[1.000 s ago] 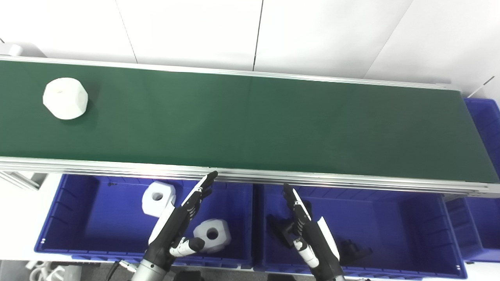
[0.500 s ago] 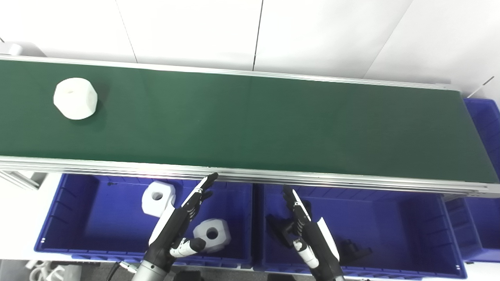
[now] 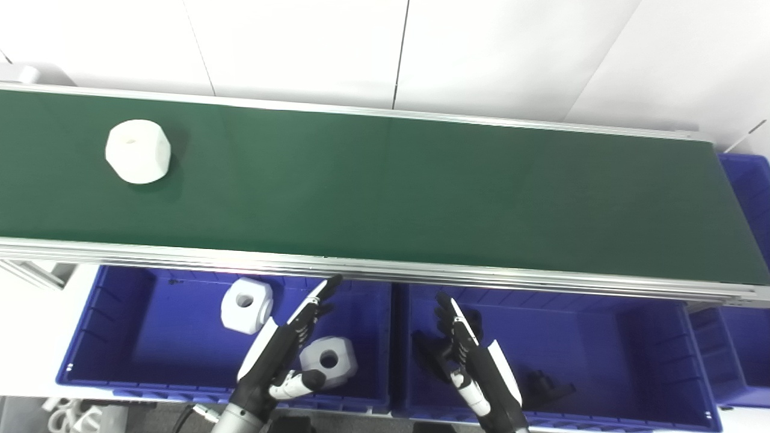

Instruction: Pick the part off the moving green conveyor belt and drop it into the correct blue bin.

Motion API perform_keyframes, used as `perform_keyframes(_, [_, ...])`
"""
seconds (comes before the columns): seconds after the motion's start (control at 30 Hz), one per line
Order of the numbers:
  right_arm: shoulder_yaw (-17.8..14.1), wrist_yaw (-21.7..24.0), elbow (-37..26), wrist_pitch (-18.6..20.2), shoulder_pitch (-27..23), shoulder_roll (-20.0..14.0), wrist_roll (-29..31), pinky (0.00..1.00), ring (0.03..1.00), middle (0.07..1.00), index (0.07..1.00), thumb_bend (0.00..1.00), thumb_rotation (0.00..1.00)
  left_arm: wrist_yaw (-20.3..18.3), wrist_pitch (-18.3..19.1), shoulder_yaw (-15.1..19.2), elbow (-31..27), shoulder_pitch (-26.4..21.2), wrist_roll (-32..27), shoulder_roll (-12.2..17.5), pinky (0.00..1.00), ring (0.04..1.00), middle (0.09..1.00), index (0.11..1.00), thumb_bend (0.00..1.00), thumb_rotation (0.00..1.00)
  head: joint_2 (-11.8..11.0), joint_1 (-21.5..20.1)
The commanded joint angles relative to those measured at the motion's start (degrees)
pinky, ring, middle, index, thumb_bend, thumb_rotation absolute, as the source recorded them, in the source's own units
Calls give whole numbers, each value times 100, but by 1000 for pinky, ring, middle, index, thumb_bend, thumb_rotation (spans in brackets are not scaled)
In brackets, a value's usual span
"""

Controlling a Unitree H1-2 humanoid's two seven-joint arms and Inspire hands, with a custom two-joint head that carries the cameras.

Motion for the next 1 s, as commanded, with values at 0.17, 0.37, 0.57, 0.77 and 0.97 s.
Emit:
perform_keyframes(0.17, [-158,215,346,-274,-205,-49,230,980,990,1000,1000,947,967,511,-208,-292,355,-308,251,-40,840,935,949,908,935,859,-504,355])
perform_keyframes(0.37, [-299,442,391,-274,-194,18,310,982,994,1000,1000,941,956,716,-208,-484,356,-356,220,75,821,920,938,895,936,862,-543,370])
perform_keyframes(0.57, [-397,569,337,-274,-148,73,306,985,1000,1000,1000,945,950,668,-208,-602,166,-331,109,188,825,918,936,890,935,852,-498,387])
perform_keyframes(0.77, [-402,568,194,-274,-81,68,261,983,998,1000,1000,944,958,700,-207,-777,-650,-248,289,378,752,867,897,856,956,814,-327,554])
perform_keyframes(0.97, [-386,595,-8,-274,16,42,237,999,1000,1000,1000,959,970,630,-203,-689,-1944,-267,572,450,688,840,863,822,986,734,-137,695])
